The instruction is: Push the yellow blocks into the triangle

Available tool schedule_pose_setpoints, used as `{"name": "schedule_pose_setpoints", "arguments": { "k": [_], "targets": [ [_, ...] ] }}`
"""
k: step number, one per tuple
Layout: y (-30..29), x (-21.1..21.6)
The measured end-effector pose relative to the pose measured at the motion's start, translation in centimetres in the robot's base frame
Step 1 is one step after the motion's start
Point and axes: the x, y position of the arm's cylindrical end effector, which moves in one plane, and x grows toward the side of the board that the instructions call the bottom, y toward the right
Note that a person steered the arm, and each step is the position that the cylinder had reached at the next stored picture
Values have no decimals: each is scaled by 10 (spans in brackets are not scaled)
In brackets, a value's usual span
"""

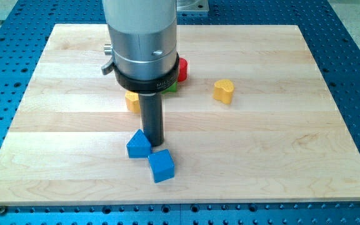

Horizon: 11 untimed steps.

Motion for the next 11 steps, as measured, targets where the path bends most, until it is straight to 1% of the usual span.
{"name": "schedule_pose_setpoints", "arguments": {
  "k": [1, 2, 3, 4, 5, 6, 7, 8, 9, 10, 11],
  "targets": [
    [-26, -14],
    [-57, -3],
    [-52, 9],
    [-119, 6],
    [-132, -49],
    [-66, -110],
    [-13, -113],
    [-12, -47],
    [-22, -55],
    [-45, -46],
    [-13, -42]
  ]
}}
